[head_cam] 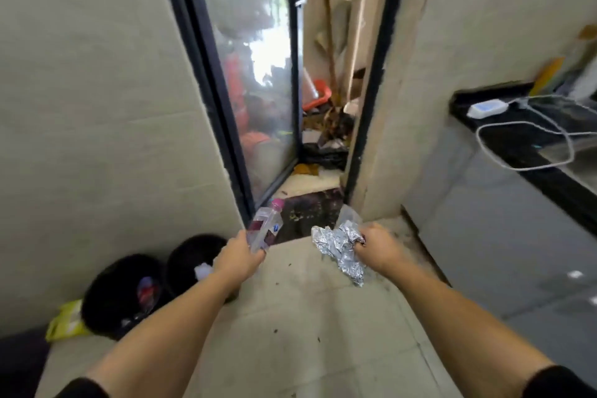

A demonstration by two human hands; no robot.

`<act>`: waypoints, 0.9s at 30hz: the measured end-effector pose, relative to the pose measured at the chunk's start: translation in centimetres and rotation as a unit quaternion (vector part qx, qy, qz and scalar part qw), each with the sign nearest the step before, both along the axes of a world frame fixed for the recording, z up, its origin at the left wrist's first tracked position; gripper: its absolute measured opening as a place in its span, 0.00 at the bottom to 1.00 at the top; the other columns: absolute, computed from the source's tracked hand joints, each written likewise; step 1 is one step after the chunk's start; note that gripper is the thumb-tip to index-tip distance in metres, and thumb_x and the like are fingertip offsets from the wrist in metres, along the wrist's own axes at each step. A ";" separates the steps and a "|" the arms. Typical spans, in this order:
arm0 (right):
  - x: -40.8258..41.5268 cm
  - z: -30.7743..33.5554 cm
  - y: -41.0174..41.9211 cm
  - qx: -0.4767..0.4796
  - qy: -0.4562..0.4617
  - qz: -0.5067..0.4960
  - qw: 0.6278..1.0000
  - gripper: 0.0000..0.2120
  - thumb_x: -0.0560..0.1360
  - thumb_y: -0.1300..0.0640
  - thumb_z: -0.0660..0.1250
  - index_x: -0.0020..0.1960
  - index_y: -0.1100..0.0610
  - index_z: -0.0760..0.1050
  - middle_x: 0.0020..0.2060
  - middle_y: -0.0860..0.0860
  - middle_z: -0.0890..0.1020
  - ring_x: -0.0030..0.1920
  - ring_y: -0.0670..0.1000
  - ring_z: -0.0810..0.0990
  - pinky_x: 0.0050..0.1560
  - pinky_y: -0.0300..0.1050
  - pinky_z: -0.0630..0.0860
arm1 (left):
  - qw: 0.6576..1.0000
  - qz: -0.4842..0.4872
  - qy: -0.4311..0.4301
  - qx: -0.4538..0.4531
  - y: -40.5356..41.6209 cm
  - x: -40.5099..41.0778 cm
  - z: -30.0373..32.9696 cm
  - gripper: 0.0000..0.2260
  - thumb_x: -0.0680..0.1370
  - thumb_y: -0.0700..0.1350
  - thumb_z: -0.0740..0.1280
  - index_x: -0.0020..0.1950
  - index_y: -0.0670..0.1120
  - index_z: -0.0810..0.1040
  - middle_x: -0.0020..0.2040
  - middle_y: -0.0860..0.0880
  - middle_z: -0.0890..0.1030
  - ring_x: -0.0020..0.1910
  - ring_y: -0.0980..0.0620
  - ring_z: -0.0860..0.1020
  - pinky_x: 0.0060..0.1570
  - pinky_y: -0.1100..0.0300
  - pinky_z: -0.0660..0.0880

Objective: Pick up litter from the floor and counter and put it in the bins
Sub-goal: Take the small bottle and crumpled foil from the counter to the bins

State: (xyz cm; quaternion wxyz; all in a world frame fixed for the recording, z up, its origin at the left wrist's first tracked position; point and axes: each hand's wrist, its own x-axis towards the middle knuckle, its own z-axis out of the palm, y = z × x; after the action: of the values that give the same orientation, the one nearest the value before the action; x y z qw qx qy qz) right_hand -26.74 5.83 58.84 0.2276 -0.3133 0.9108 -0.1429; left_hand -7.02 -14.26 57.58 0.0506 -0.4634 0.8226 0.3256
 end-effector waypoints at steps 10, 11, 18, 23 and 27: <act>11.2 -5.4 -22.7 0.050 -0.025 0.193 0.980 0.14 0.74 0.57 0.62 0.59 0.55 0.77 0.52 0.59 0.75 0.56 0.59 0.76 0.59 0.51 0.75 | 0.967 0.231 -0.091 0.058 -14.3 21.7 -6.0 0.31 0.75 0.57 0.65 0.72 0.41 0.63 0.66 0.37 0.74 0.64 0.37 0.74 0.61 0.48 0.74; 11.6 -6.1 -24.4 0.056 -0.029 0.203 0.977 0.14 0.74 0.57 0.62 0.59 0.55 0.77 0.53 0.59 0.76 0.56 0.59 0.76 0.58 0.50 0.75 | 0.963 0.245 -0.093 0.063 -15.1 22.6 -6.6 0.29 0.74 0.57 0.65 0.69 0.41 0.66 0.64 0.38 0.75 0.62 0.38 0.75 0.59 0.49 0.75; 12.2 -10.9 -35.9 0.103 -0.058 0.235 0.965 0.16 0.76 0.56 0.61 0.61 0.58 0.76 0.57 0.59 0.75 0.57 0.60 0.77 0.60 0.50 0.74 | 0.953 0.232 -0.153 0.118 -22.5 23.7 -11.6 0.35 0.72 0.62 0.63 0.73 0.43 0.62 0.67 0.39 0.73 0.64 0.39 0.75 0.61 0.47 0.74; 13.6 -16.9 -42.8 0.156 -0.075 0.264 0.949 0.18 0.77 0.58 0.60 0.66 0.60 0.71 0.64 0.60 0.73 0.63 0.60 0.73 0.63 0.51 0.71 | 0.935 0.274 -0.162 0.155 -26.9 23.4 -16.0 0.36 0.77 0.59 0.62 0.78 0.46 0.51 0.73 0.39 0.66 0.69 0.39 0.70 0.66 0.46 0.71; 15.5 -24.5 -46.2 0.184 -0.083 0.258 0.945 0.18 0.78 0.57 0.59 0.67 0.59 0.70 0.64 0.59 0.72 0.62 0.61 0.75 0.62 0.53 0.73 | 0.914 0.320 -0.175 0.178 -30.5 25.0 -22.9 0.33 0.77 0.59 0.61 0.78 0.50 0.52 0.69 0.39 0.69 0.65 0.38 0.73 0.61 0.46 0.73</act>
State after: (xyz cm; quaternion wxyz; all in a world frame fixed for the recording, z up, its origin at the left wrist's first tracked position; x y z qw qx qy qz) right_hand -11.25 -40.33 34.30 0.3851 -0.4775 0.7871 0.0653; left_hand 17.97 -44.80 34.73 0.1683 -0.7344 0.5372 0.3790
